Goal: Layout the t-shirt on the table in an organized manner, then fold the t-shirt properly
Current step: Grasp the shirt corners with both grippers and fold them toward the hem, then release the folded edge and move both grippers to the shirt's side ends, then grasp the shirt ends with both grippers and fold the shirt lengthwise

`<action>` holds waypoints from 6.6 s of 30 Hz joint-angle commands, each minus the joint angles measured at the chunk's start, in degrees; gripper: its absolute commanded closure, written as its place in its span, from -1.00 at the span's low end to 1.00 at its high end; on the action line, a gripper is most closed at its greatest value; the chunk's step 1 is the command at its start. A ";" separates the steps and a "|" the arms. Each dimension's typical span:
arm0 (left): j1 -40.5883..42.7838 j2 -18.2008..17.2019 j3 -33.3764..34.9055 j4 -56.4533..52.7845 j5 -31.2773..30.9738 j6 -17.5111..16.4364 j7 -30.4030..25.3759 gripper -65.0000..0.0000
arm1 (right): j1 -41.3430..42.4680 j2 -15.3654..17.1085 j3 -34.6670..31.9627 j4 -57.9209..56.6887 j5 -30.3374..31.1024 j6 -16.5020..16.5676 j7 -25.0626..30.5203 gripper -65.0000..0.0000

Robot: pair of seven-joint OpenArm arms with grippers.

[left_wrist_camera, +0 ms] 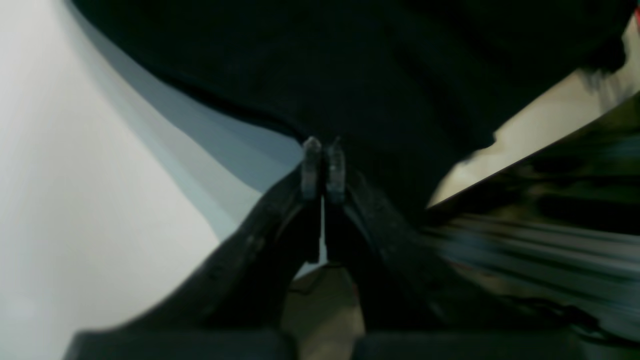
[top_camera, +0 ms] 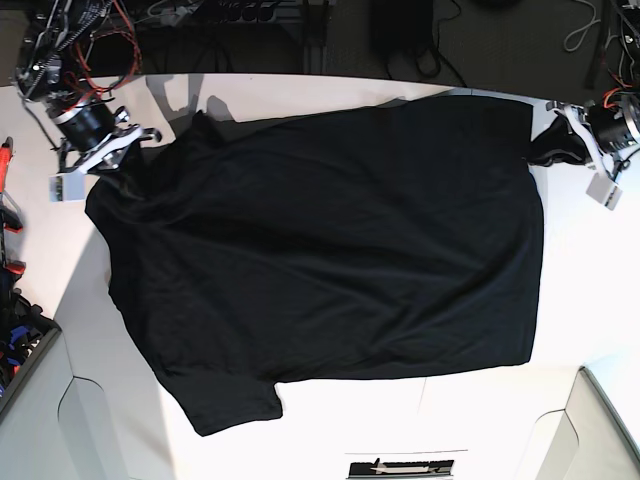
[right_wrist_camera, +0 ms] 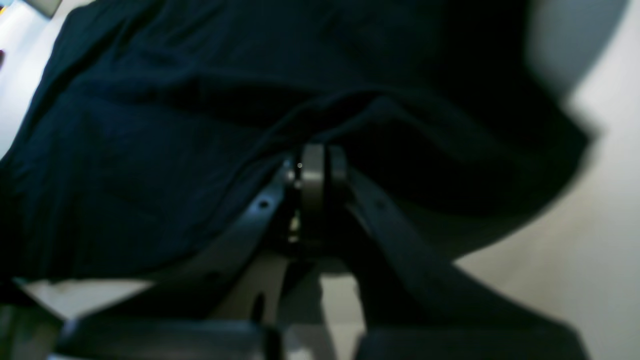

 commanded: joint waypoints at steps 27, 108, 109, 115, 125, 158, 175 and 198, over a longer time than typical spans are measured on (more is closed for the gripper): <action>-31.36 -2.47 15.08 -29.31 19.91 -0.49 -23.08 1.00 | 27.43 5.44 0.76 -23.41 -3.43 0.24 2.51 0.71; -13.97 0.33 9.38 -3.19 21.07 1.38 -24.83 0.37 | 8.98 14.12 3.54 -10.10 0.17 -2.05 6.56 0.07; -15.89 0.33 9.57 -5.62 20.50 1.38 -24.81 0.33 | 10.71 14.10 3.54 -10.71 -0.48 -2.19 6.60 -0.09; -28.83 0.37 14.97 -20.87 19.02 1.33 -24.79 0.24 | 21.88 14.01 3.54 -22.56 -3.93 -2.38 9.60 -0.21; -50.88 0.39 19.82 -53.29 22.84 1.33 -29.44 0.00 | 36.48 14.01 2.97 -51.21 -9.40 -2.29 12.02 -0.21; -58.75 8.59 19.82 -71.71 34.05 5.88 -35.56 -0.02 | 36.30 6.34 -0.09 -54.53 -11.61 -2.08 15.91 -0.21; -58.75 7.96 19.82 -71.65 31.06 -0.49 -34.93 1.00 | 36.33 6.45 -5.18 -53.64 -11.56 -0.17 19.96 1.00; -46.47 -3.17 19.82 -48.52 -13.00 -0.49 5.97 1.00 | 21.53 12.74 -4.94 -26.27 -5.95 -0.15 11.47 1.00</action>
